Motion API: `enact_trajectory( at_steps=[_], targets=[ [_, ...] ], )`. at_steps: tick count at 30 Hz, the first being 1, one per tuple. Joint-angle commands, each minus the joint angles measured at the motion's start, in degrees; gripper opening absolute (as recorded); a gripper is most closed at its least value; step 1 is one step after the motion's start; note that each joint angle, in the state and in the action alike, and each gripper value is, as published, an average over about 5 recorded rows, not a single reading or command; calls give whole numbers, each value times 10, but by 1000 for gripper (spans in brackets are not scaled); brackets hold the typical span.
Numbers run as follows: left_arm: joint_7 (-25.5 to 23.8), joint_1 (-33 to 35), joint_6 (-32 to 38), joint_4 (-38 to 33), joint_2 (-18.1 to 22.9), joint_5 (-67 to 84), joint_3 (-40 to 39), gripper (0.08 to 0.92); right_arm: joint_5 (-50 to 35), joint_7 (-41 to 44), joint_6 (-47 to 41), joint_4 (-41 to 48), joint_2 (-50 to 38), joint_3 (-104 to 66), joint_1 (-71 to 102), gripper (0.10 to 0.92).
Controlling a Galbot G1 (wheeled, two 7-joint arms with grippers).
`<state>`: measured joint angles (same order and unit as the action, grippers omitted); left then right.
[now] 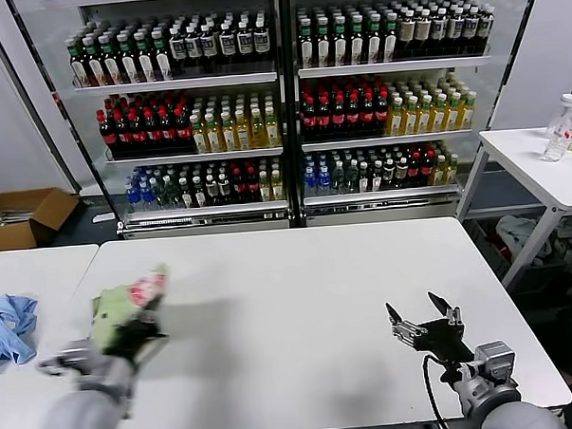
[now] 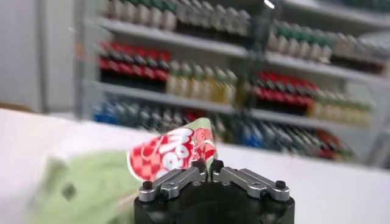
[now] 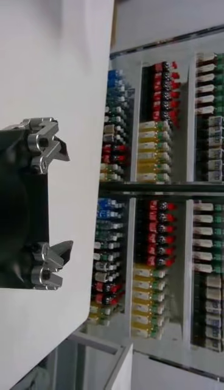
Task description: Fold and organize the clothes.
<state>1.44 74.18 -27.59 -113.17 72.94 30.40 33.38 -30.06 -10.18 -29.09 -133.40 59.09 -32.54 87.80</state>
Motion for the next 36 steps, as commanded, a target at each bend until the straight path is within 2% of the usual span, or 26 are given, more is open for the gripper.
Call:
enact_trajectory(
  at_steps=[1,4,8,12,18,23,29,36],
  targets=[
    [103,-143,-8,98,156,-10,-326,104,8,-1,-1,-21,14,-35,30,823],
    [115,-167,2,149,173,-17,-342,104,7,0,-3,-23,10,-40,30,823],
    [108,-186,35,196,180,-90,-349,104,3,0,-5,-18,2,-36,18,823],
    [101,-186,85,170,165,-134,-356,126,-13,-7,-6,-2,-7,-18,-11,823],
    [87,-122,95,31,95,-124,-318,306,-37,-33,-10,62,-2,86,-119,823],
    [79,-28,126,-60,44,-121,-217,444,-56,-67,-23,175,58,226,-252,823],
    [83,61,171,-79,24,-112,-77,618,-50,-87,-20,324,150,331,-368,823],
    [93,103,199,-76,24,-116,-44,797,-45,-99,-10,426,220,360,-404,823]
  ],
)
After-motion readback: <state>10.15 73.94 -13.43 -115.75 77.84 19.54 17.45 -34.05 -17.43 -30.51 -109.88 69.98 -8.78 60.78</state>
